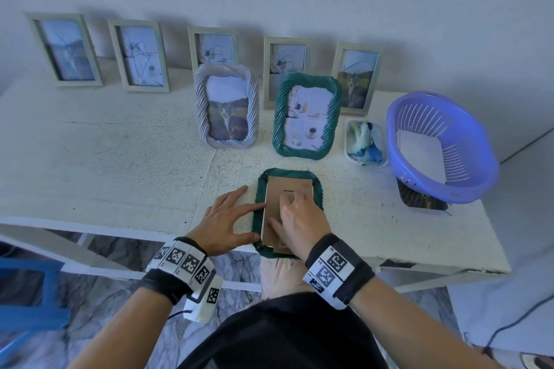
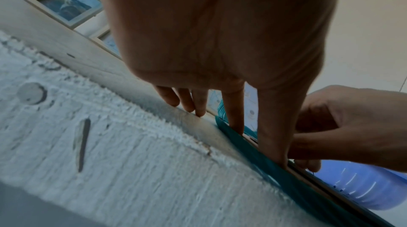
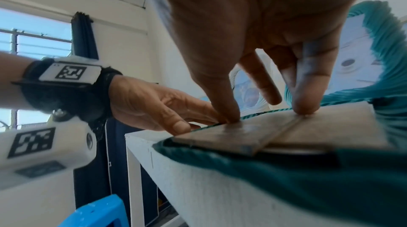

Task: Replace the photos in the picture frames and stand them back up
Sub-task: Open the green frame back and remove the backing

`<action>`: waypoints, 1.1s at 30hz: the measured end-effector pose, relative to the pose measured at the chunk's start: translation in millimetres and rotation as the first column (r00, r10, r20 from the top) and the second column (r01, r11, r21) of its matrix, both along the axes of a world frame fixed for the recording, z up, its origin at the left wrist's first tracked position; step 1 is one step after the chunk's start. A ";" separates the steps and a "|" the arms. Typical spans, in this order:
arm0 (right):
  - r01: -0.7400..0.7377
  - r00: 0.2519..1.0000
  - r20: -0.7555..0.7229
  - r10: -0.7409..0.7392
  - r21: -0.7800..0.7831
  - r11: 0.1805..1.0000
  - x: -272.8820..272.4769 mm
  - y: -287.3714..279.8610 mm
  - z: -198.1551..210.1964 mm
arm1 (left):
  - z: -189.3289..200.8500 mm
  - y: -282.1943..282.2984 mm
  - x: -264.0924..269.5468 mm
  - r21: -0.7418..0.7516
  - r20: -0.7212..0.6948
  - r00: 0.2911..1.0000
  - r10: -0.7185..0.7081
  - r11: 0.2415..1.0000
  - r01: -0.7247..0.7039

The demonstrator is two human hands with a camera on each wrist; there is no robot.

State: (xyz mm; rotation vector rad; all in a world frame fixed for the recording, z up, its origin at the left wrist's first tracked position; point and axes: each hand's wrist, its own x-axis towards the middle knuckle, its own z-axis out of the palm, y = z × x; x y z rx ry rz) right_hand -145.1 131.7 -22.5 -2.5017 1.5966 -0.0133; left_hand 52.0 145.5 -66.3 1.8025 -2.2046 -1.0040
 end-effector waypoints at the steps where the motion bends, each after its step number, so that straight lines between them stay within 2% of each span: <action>1: 0.009 1.000 0.015 -0.009 0.000 1.000 0.5 -1.0 -1.1 | -0.2 -0.5 0.2 0.001 0.001 1.000 0.003 1.000 -0.003; 8: 0.090 0.994 0.055 -0.090 -0.001 0.996 9.4 -4.7 3.8 | -0.3 -2.2 1.5 0.000 0.015 1.000 0.006 1.000 -0.006; 13: 0.189 0.962 0.182 -0.205 0.102 0.977 2.1 -11.4 8.9 | 0.8 -1.7 2.0 -0.001 0.013 1.000 0.006 1.000 -0.006; 17: 0.245 0.880 0.341 -0.330 0.267 0.932 -21.2 -16.9 19.7 | -0.6 -1.1 2.5 0.003 0.002 1.000 0.011 1.000 -0.011; 21: 0.271 0.726 0.475 -0.498 0.468 0.841 -52.3 -16.2 24.0 | -0.8 0.2 2.2 0.013 -0.020 1.000 0.024 1.000 -0.023; 22: 0.264 0.649 0.524 -0.552 0.525 0.809 -60.0 -16.4 23.8 | -1.1 0.4 2.2 0.011 -0.028 0.999 0.026 1.000 -0.026; 25: 0.144 0.309 0.631 -0.712 0.708 0.691 -78.7 -11.7 27.6 | -3.8 1.0 2.5 -0.001 -0.046 0.998 0.033 0.999 -0.033; 26: 0.109 0.236 0.643 -0.729 0.728 0.677 -85.5 -9.6 30.2 | -4.7 1.1 2.4 -0.006 -0.052 0.998 0.035 0.999 -0.036; 27: 0.095 0.202 0.655 -0.728 0.727 0.680 -93.0 -8.5 32.6 | -5.6 1.2 2.3 -0.009 -0.058 0.998 0.038 0.999 -0.039; 28: 0.093 0.196 0.670 -0.716 0.714 0.694 -100.3 -7.8 36.5 | -6.0 1.6 2.2 -0.011 -0.063 0.997 0.041 0.999 -0.041; 29: 0.108 0.221 0.684 -0.695 0.691 0.714 -107.8 -8.3 39.1 | -6.3 2.0 2.4 -0.010 -0.065 0.997 0.043 0.999 -0.043; 30: 0.150 0.293 0.693 -0.659 0.647 0.747 -115.0 -10.1 40.3 | -6.3 2.4 2.5 -0.008 -0.066 0.997 0.044 0.999 -0.045; 31: 0.220 0.414 0.679 -0.607 0.572 0.790 -121.8 -12.4 40.5 | -6.4 2.5 2.4 -0.007 -0.066 0.997 0.046 0.999 -0.046; 33: 0.340 0.670 0.541 -0.508 0.384 0.858 -130.5 -16.1 38.1 | -6.6 2.1 1.8 -0.008 -0.064 0.997 0.048 0.999 -0.049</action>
